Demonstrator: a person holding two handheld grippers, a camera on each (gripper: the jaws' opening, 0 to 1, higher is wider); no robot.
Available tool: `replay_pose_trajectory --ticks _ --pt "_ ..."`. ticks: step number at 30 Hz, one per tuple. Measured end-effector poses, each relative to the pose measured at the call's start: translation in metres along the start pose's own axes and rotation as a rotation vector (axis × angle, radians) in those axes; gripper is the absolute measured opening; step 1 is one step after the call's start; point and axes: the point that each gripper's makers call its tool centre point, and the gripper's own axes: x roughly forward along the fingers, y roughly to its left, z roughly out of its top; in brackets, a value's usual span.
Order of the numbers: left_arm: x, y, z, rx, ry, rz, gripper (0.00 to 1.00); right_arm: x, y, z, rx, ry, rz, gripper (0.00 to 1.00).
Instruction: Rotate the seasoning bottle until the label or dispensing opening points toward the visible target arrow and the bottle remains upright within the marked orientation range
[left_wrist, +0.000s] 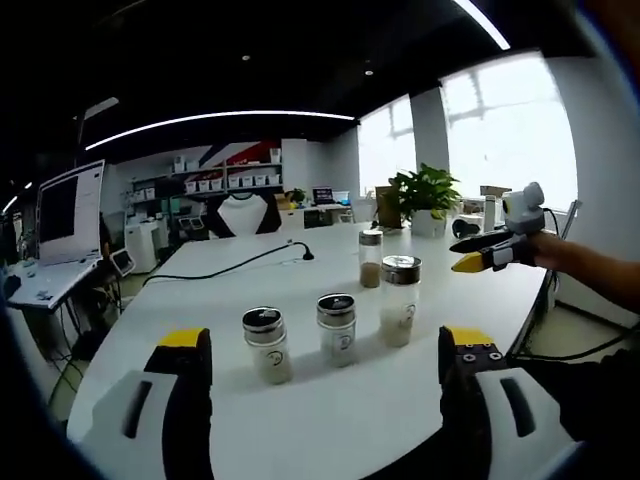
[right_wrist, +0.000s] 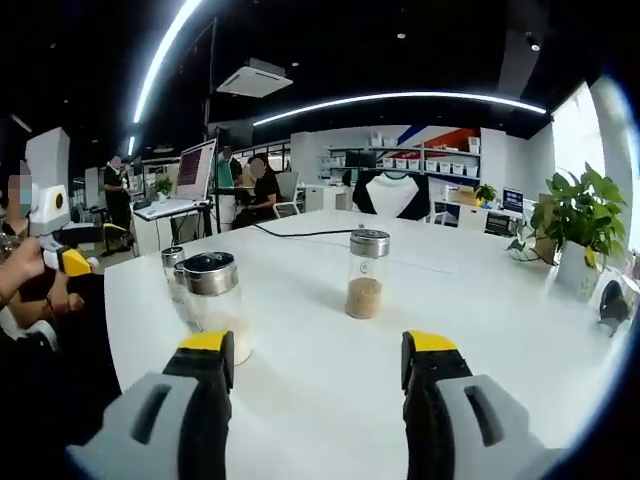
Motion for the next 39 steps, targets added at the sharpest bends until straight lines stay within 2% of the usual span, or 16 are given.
replay_pose_trajectory --ticks 8,13,19,25,34,39 --pt "0.002 0.001 -0.003 -0.007 0.0 -0.009 0.99 0.008 -0.007 0.004 -0.001 0.004 -0.01 0.67" --pt "0.009 -0.002 -0.003 -0.005 -0.008 -0.044 0.99 0.023 -0.009 0.007 -0.001 0.009 -0.004 0.67" --pt "0.016 0.007 0.003 0.036 0.0 -0.019 0.99 0.041 -0.014 0.013 -0.008 0.002 0.001 0.66" --pt "0.025 0.009 0.006 0.016 -0.012 -0.046 1.0 0.055 -0.021 0.02 -0.022 -0.002 0.011 0.66" --pt "0.04 0.002 0.007 0.018 -0.003 -0.08 1.0 0.085 -0.039 0.036 -0.031 -0.026 0.019 0.65" --pt "0.05 0.001 0.016 0.033 -0.013 -0.092 1.0 0.097 -0.053 0.043 -0.023 -0.036 0.005 0.65"
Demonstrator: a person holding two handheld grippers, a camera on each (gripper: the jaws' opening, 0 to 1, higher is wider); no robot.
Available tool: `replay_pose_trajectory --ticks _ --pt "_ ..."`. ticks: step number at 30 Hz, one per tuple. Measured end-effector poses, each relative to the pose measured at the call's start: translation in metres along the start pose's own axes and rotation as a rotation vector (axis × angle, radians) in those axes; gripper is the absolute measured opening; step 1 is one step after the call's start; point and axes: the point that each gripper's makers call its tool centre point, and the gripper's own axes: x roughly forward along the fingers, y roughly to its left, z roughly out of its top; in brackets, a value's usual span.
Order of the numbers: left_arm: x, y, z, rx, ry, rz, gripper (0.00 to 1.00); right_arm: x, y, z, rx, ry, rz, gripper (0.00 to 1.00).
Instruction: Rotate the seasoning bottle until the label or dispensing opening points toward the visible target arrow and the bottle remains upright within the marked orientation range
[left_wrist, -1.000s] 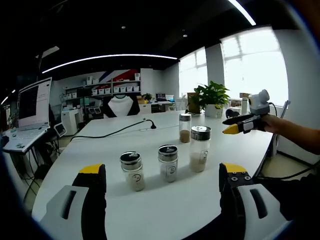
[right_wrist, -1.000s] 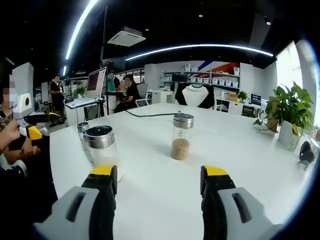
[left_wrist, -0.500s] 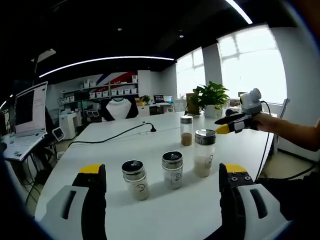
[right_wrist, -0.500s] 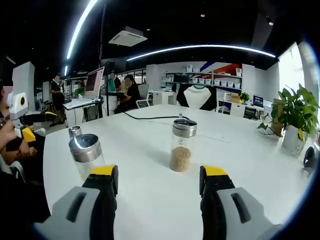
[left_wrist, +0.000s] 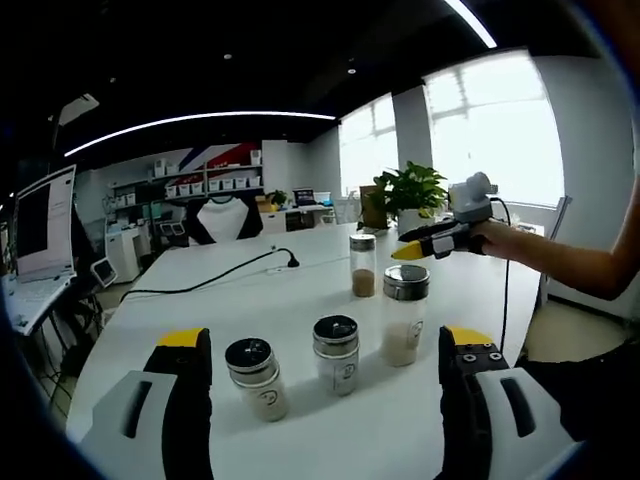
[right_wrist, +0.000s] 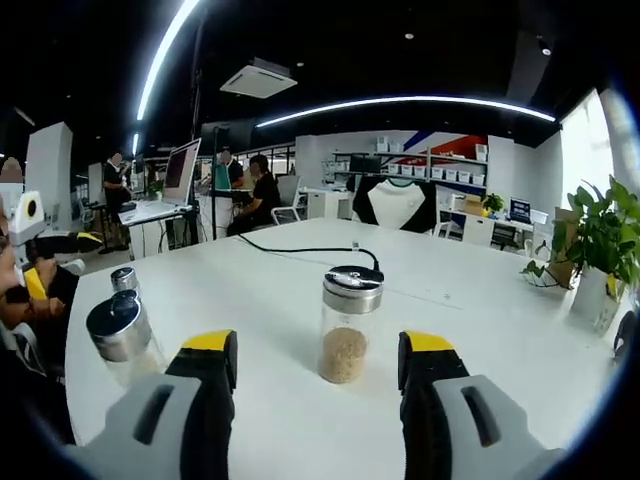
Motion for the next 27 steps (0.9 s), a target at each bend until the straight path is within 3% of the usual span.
replay_pose_trajectory --ticks 4,11,15,22,27 --pt "0.004 0.003 0.006 -0.006 -0.029 0.005 0.99 0.009 -0.009 0.01 0.016 -0.05 0.004 0.64" --pt "0.01 0.01 -0.002 -0.023 -0.012 0.018 0.99 0.027 -0.026 0.011 0.049 -0.044 -0.003 0.63" --pt "0.012 0.009 -0.006 -0.024 0.013 0.013 0.99 0.04 -0.027 0.011 0.113 -0.06 0.022 0.61" --pt "0.015 0.013 -0.005 -0.027 0.005 0.017 0.99 0.061 -0.028 0.008 0.13 -0.048 0.031 0.58" --pt "0.019 0.013 -0.006 -0.032 0.002 0.006 0.99 0.079 -0.029 0.007 0.093 -0.03 0.03 0.57"
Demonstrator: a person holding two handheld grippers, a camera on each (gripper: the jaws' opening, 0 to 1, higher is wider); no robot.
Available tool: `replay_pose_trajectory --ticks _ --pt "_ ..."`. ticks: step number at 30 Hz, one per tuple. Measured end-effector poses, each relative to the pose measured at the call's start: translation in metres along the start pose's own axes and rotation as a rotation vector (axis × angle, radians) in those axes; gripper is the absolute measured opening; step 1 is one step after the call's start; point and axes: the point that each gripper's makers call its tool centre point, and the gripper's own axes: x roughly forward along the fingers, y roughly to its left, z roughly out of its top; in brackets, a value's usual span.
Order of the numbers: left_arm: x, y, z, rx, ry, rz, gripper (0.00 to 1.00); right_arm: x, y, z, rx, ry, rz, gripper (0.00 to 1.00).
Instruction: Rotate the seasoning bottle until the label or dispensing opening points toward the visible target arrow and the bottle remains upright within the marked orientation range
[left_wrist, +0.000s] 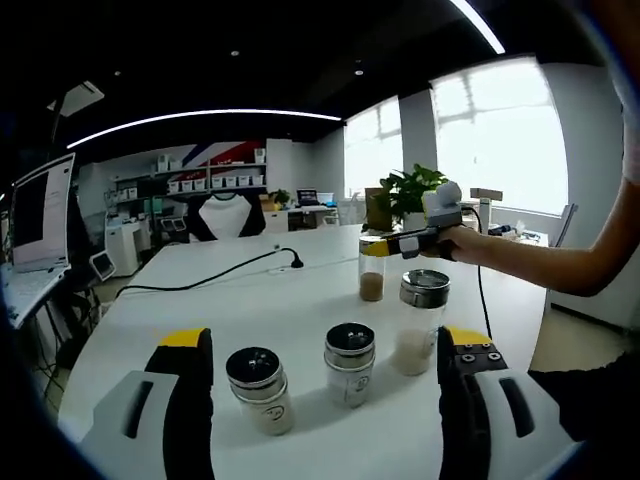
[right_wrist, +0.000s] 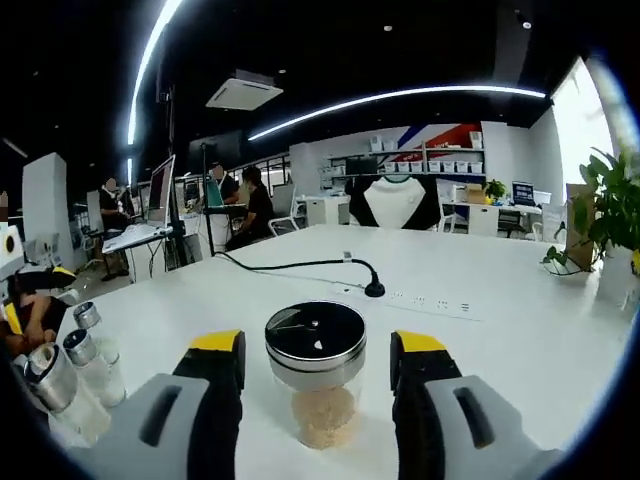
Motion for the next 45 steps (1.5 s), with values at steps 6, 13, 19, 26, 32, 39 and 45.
replay_pose_trajectory --ticks 6,13,19,26,32,39,45 --pt "0.001 0.005 -0.001 -0.006 -0.001 0.009 0.99 0.006 -0.007 0.003 -0.036 -0.013 -0.031 0.43" --pt "0.001 0.015 -0.006 -0.007 0.014 0.018 0.99 0.0 -0.006 0.003 -0.044 -0.053 -0.078 0.38" --pt "0.002 0.01 -0.005 -0.013 0.012 0.018 0.99 -0.002 -0.006 0.006 -0.044 -0.043 -0.102 0.38" --pt "0.002 0.003 0.0 -0.001 0.006 0.012 0.99 -0.012 -0.008 0.014 -0.103 -0.063 -0.114 0.38" --pt "-0.004 0.004 0.005 0.011 0.008 0.035 0.98 -0.023 -0.014 0.005 -0.068 -0.042 -0.121 0.38" --pt "-0.015 -0.006 0.017 0.018 -0.019 0.02 0.98 -0.061 -0.01 0.003 -0.022 -0.063 -0.121 0.38" --pt "-0.017 -0.013 0.027 0.038 -0.036 -0.027 0.98 -0.086 0.002 0.006 -0.004 -0.071 -0.128 0.38"
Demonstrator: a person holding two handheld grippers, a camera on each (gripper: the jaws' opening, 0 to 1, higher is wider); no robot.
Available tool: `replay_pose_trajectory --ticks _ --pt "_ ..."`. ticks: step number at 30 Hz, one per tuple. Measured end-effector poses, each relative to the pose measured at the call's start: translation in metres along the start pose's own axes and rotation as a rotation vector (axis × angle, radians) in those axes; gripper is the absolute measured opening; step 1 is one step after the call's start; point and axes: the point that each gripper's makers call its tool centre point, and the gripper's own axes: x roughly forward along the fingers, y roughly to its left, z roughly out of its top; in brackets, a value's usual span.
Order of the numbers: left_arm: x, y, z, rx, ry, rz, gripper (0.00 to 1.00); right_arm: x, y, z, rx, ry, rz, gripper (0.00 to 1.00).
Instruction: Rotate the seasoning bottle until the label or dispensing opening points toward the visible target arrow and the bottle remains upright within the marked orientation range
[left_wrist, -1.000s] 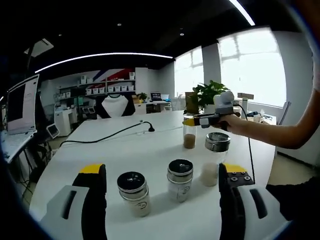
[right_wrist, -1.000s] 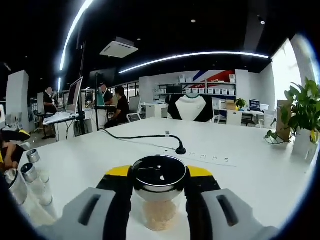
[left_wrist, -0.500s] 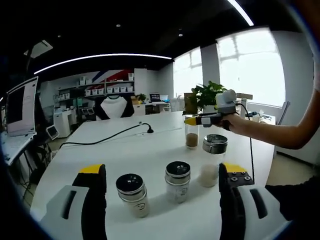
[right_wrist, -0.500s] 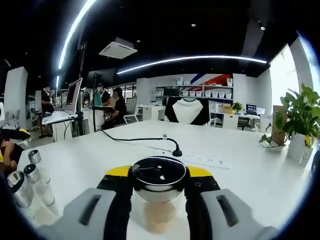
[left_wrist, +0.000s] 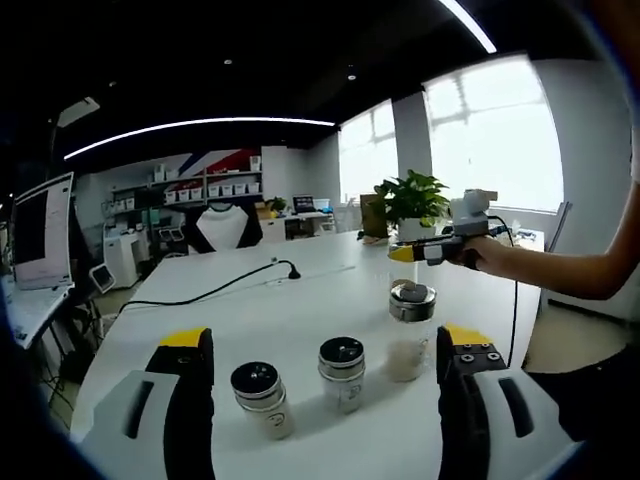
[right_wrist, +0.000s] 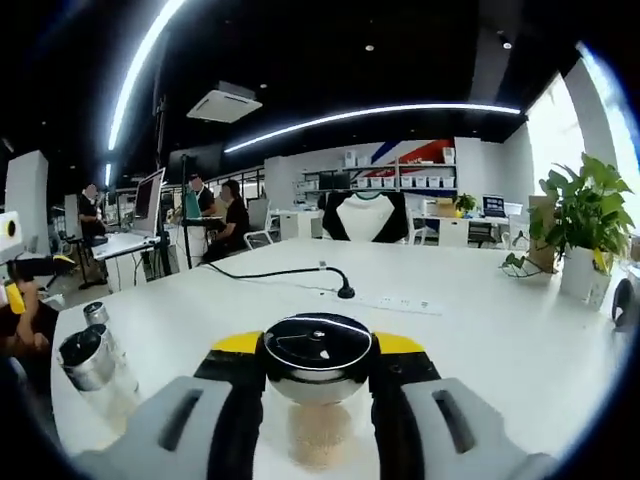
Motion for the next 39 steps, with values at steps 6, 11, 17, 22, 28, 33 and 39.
replay_pose_trajectory --ticks 6,11,17,22,28,33,39 --pt "-0.009 -0.008 0.013 0.013 -0.028 0.004 0.96 -0.031 0.02 0.002 -0.01 -0.007 0.007 0.38" --pt "-0.016 -0.016 0.013 0.002 -0.031 -0.008 0.96 -0.056 0.036 -0.002 -0.033 -0.005 0.017 0.38" --pt "-0.022 -0.022 0.006 -0.027 -0.012 0.007 0.95 -0.081 0.06 -0.007 -0.027 0.002 0.045 0.38" --pt "-0.025 -0.033 0.001 -0.05 -0.013 -0.024 0.95 -0.096 0.078 -0.009 -0.021 0.005 0.078 0.38" --pt "-0.031 -0.043 -0.001 -0.015 0.001 -0.034 0.92 -0.11 0.101 -0.008 -0.05 0.015 0.092 0.38" --pt "-0.036 -0.05 -0.004 -0.032 0.007 -0.057 0.92 -0.118 0.126 -0.007 -0.036 0.001 0.151 0.38" --pt "-0.041 -0.061 -0.009 -0.048 0.001 -0.082 0.92 -0.121 0.155 -0.009 -0.025 -0.003 0.217 0.38"
